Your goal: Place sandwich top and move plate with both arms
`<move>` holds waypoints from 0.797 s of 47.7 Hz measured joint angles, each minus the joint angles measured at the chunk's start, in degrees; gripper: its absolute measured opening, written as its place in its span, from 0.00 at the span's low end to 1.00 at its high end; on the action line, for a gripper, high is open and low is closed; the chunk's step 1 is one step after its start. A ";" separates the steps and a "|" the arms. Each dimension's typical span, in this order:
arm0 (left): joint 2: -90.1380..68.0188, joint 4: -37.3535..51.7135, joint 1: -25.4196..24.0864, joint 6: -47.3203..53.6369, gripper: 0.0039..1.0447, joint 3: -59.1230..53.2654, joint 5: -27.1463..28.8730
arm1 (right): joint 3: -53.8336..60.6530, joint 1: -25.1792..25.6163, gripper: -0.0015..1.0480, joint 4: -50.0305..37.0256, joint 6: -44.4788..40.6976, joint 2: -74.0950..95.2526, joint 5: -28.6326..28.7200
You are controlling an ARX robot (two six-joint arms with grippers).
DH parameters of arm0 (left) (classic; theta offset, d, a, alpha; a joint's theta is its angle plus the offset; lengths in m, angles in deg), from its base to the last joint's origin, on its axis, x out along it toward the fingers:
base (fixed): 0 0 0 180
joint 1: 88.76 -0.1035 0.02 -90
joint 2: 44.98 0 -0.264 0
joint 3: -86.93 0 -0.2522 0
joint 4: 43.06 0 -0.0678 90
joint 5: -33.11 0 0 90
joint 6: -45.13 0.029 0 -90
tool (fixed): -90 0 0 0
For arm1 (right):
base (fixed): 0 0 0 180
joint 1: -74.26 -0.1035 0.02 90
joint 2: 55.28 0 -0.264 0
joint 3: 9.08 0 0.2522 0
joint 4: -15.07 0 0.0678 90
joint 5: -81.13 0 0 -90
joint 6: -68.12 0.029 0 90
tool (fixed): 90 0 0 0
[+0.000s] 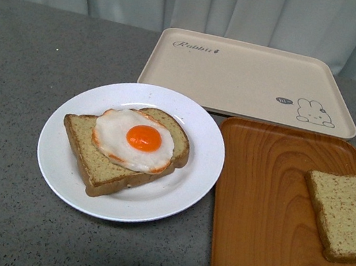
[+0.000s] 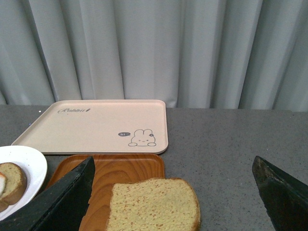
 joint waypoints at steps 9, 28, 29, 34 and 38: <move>0.00 0.00 0.00 0.00 0.94 0.00 0.00 | 0.00 0.00 0.91 0.00 -0.02 0.00 0.00; 0.00 0.00 0.00 0.00 0.94 0.00 0.00 | 0.00 0.00 0.91 0.00 0.00 0.00 0.00; 0.00 0.00 0.00 0.00 0.94 0.00 0.00 | 0.00 0.00 0.91 0.00 0.00 0.00 0.00; 0.00 0.00 0.00 0.00 0.94 0.00 0.00 | 0.00 0.00 0.91 0.00 0.00 0.00 0.00; 0.00 0.00 0.00 0.00 0.94 0.00 0.00 | 0.00 0.00 0.91 0.00 0.00 0.00 0.00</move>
